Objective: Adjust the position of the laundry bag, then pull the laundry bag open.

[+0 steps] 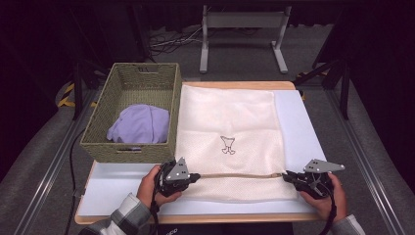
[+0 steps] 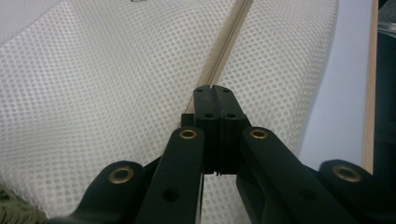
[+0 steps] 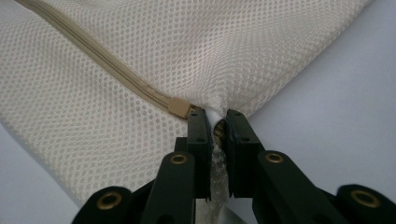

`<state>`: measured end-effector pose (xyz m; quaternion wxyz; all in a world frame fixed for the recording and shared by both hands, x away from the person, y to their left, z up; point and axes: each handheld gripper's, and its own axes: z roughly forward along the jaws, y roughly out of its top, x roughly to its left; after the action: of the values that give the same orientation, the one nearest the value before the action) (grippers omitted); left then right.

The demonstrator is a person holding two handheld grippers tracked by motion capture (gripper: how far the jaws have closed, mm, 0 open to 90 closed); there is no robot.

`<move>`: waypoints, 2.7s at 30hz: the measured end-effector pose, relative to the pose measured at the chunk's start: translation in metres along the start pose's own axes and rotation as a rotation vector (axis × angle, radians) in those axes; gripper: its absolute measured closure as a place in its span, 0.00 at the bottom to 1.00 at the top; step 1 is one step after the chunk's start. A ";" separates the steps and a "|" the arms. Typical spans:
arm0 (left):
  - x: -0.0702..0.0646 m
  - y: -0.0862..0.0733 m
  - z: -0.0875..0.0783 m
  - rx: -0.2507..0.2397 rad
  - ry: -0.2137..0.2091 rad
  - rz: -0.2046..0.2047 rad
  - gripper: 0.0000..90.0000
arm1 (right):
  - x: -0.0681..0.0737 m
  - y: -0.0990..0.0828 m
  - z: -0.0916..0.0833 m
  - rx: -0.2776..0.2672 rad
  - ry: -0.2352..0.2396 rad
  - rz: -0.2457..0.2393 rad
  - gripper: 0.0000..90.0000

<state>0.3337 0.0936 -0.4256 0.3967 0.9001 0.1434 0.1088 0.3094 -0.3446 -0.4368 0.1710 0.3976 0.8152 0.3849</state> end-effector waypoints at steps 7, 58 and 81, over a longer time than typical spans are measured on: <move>0.000 0.008 0.006 -0.006 -0.011 0.012 1.00 | 0.000 0.001 -0.002 -0.006 0.008 -0.002 0.91; 0.024 0.000 0.030 0.138 0.029 0.004 1.00 | -0.009 0.015 0.014 -0.002 -0.051 -0.004 0.91; 0.017 0.015 0.013 -0.010 0.007 0.015 0.94 | -0.006 0.015 0.011 -0.019 -0.028 0.000 0.91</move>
<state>0.3561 0.0811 -0.4220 0.3997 0.8989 0.1373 0.1155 0.3276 -0.3385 -0.4320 0.1861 0.4014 0.8089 0.3873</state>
